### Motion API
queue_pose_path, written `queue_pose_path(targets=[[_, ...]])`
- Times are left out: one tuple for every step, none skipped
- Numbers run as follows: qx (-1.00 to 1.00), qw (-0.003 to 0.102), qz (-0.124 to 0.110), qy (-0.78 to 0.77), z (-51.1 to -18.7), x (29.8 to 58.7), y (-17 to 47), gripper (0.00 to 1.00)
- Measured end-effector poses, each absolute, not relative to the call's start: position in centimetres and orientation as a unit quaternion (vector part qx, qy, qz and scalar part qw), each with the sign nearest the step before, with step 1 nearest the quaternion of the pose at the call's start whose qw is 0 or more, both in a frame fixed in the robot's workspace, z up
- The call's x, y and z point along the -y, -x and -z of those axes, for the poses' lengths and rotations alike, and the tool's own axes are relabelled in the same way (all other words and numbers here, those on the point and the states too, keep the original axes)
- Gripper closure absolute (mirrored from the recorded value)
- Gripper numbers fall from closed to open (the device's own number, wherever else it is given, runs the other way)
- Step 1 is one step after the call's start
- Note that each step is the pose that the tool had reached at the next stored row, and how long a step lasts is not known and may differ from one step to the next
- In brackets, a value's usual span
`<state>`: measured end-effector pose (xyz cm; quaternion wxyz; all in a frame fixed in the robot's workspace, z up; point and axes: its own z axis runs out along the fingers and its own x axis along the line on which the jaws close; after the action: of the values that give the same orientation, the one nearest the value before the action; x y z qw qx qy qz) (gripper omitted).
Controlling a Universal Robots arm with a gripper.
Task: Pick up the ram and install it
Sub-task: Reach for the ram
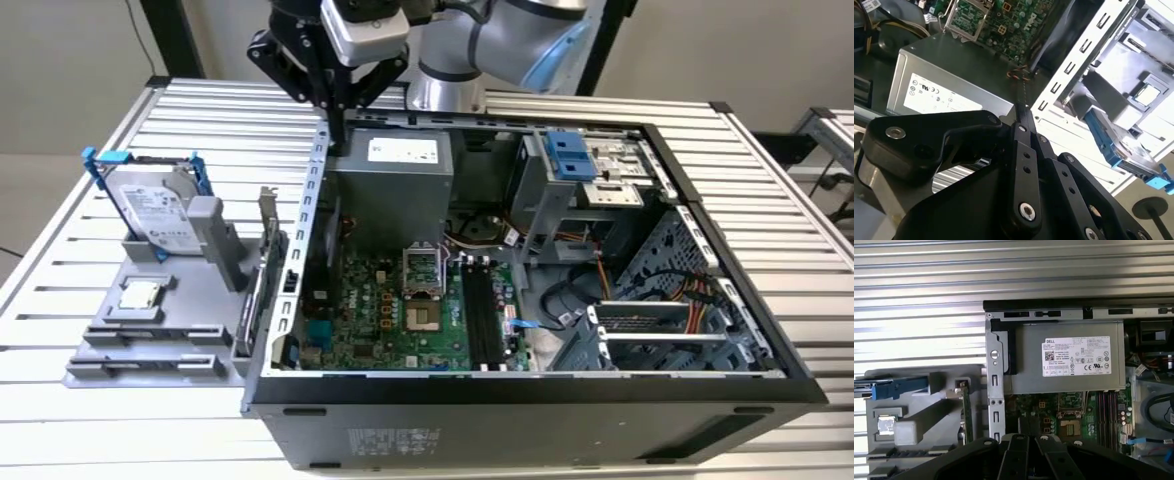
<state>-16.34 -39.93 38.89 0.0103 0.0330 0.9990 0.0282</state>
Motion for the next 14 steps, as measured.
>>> queue_pose_path(targets=[[-0.999, 0.010, -0.028, -0.033, -38.88, 39.93, 16.41, 1.00], [-0.999, 0.010, -0.028, -0.033, -38.88, 39.93, 16.49, 1.00], [-0.999, 0.010, -0.028, -0.033, -38.88, 39.93, 16.57, 1.00], [-0.999, 0.010, -0.028, -0.033, -38.88, 39.93, 16.65, 1.00], [-0.999, 0.010, -0.028, -0.033, -38.88, 39.93, 16.72, 1.00], [-0.999, 0.010, -0.028, -0.033, -38.88, 39.93, 16.80, 1.00], [-0.999, 0.010, -0.028, -0.033, -38.89, 39.93, 16.88, 1.00], [-0.999, 0.010, -0.028, -0.033, -38.89, 39.93, 16.95, 1.00], [-0.999, 0.010, -0.028, -0.033, -38.88, 39.93, 17.03, 1.00], [-0.999, 0.010, -0.028, -0.033, -38.88, 39.93, 17.10, 1.00], [-0.999, 0.010, -0.028, -0.033, -38.88, 39.93, 17.17, 1.00], [-0.999, 0.010, -0.028, -0.033, -38.88, 39.93, 17.24, 1.00], [-0.999, 0.010, -0.028, -0.033, -38.89, 39.93, 17.32, 1.00], [-0.999, 0.010, -0.028, -0.033, -38.89, 39.93, 17.39, 1.00]])
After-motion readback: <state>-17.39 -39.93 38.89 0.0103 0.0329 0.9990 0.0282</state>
